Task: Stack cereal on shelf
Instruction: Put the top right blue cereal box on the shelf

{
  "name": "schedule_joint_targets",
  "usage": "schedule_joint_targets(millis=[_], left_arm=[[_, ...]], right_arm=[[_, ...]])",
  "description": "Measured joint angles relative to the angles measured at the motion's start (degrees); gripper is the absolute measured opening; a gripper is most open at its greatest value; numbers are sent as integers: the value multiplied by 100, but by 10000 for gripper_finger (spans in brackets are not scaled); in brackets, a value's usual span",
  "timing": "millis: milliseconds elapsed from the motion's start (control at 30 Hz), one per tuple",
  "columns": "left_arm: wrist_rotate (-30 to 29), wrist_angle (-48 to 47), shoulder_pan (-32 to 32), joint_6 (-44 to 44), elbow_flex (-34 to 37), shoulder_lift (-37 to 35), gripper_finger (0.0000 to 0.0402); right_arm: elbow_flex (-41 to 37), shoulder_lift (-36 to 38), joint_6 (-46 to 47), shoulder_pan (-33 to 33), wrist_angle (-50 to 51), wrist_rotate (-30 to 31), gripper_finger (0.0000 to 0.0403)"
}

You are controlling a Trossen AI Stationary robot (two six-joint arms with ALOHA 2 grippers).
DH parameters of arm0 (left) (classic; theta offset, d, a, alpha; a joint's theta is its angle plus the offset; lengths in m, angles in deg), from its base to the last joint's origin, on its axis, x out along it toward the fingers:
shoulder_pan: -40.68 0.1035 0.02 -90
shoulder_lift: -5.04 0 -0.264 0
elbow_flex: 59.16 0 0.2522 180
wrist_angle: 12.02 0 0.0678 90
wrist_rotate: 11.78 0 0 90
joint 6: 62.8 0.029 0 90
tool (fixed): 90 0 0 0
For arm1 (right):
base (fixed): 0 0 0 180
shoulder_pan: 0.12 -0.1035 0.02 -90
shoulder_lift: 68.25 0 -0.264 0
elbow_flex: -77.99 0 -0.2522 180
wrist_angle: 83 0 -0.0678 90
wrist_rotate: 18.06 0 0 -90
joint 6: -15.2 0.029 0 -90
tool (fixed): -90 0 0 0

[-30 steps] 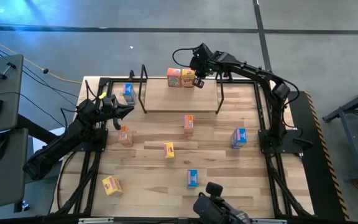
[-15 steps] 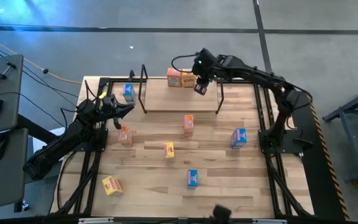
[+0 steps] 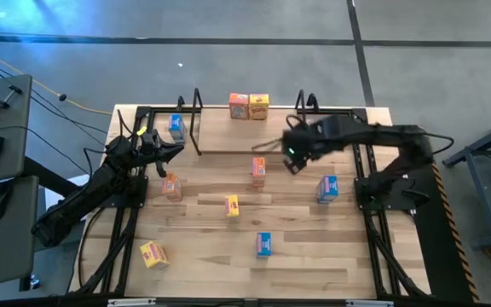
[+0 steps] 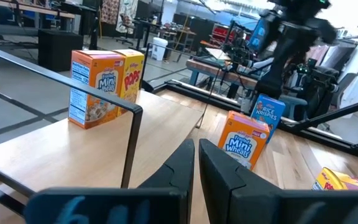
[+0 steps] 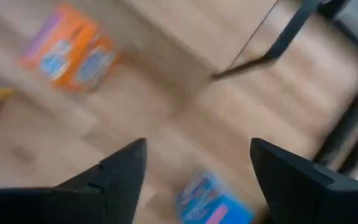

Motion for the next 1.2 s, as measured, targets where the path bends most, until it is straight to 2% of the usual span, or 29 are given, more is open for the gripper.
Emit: schedule_joint_targets(millis=[133,233,333,433,600,900,1067,1200], left_arm=[[5,2,0,0,0,-2,16],[4,0,0,-1,0,0,16],[4,1,0,-42,0,0,16],[-5,8,0,-46,0,0,16],[-55,11,0,-46,0,0,16],[-55,9,0,-46,0,-2,16],[-52,7,0,-46,0,0,16],[-52,6,0,-46,0,-2,16]], right_arm=[[-1298,827,1494,-515,-62,-17,271],[-2115,1495,2497,-882,-563,-33,271],[-2664,1881,3407,-1152,-654,-127,271],[-3024,1988,3931,-1303,-557,-406,271],[-3486,1973,4355,-1334,-574,-633,271],[-4145,1971,4510,-1108,-1391,-723,271],[-4237,1971,4420,-995,-1431,-717,270],[-4237,1971,4308,-921,-1476,-716,248]])
